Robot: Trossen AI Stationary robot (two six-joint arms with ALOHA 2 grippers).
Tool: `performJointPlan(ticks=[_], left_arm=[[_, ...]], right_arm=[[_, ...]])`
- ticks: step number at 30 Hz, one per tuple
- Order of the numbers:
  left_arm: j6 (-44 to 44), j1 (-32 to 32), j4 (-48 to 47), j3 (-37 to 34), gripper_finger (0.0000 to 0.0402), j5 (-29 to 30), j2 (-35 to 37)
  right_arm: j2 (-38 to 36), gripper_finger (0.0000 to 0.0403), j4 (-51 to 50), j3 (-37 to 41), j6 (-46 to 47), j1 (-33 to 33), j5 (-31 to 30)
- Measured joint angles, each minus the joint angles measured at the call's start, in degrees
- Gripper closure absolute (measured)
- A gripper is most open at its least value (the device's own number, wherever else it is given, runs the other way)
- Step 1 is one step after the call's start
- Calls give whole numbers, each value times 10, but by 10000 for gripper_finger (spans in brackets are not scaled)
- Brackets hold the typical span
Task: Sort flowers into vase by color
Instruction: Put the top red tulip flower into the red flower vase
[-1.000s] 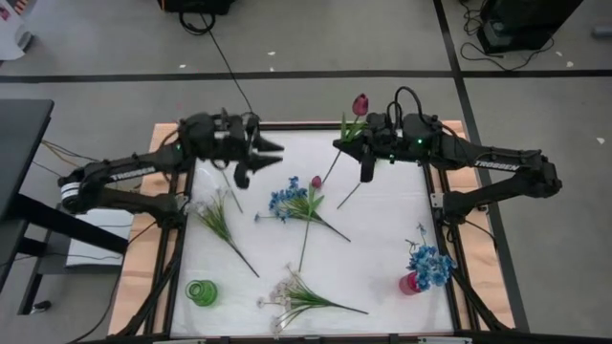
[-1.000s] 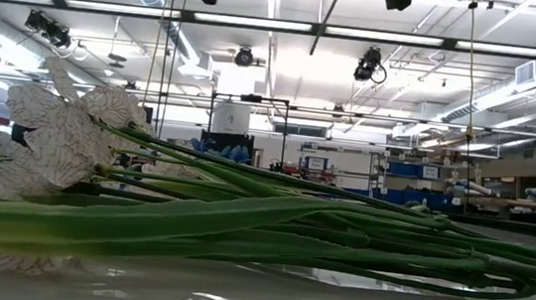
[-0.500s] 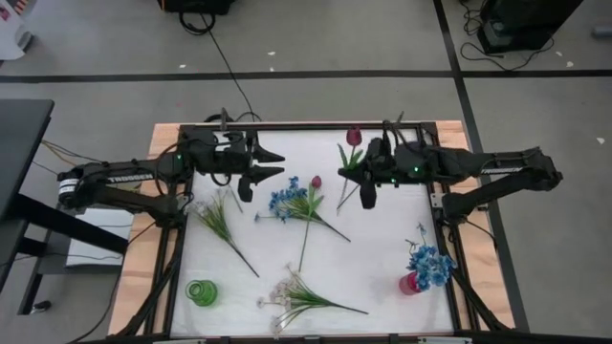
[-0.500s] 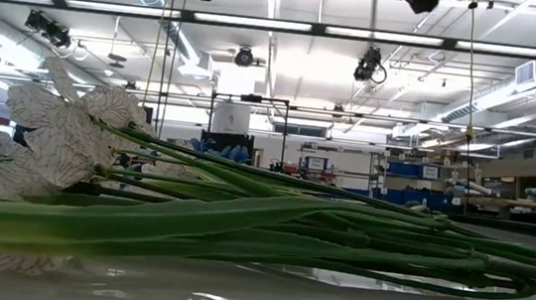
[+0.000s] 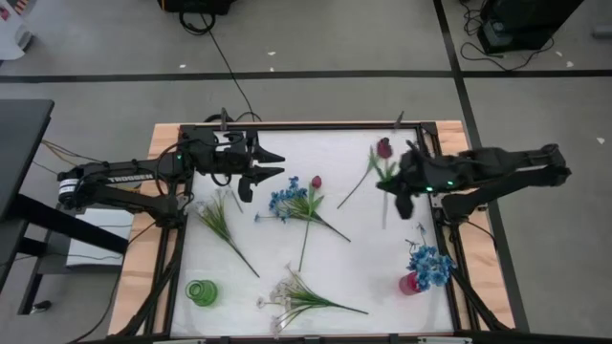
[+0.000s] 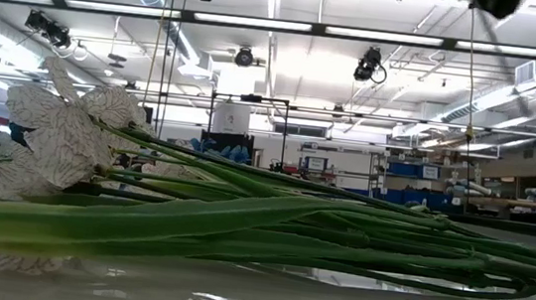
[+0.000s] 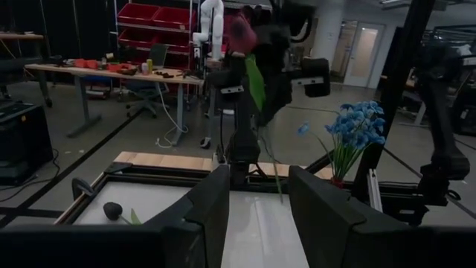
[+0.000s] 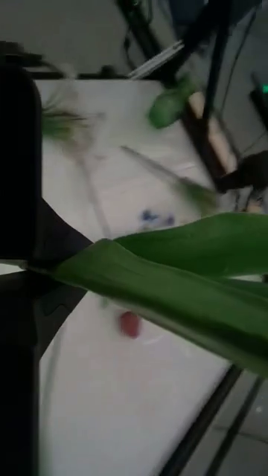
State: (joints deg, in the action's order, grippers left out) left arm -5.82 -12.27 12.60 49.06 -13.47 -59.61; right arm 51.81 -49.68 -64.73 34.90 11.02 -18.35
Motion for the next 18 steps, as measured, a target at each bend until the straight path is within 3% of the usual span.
performJointPlan(ticks=[4,12,18], left_arm=[[0,0,0,0,257,0,0],[0,0,0,0,257,0,0],[0,0,0,0,257,0,0]], right_arm=[[-65,390,-114,0,47,29,-60],[-197,390,-247,-1,88,77,-96],[-233,390,-258,0,-28,78,102]])
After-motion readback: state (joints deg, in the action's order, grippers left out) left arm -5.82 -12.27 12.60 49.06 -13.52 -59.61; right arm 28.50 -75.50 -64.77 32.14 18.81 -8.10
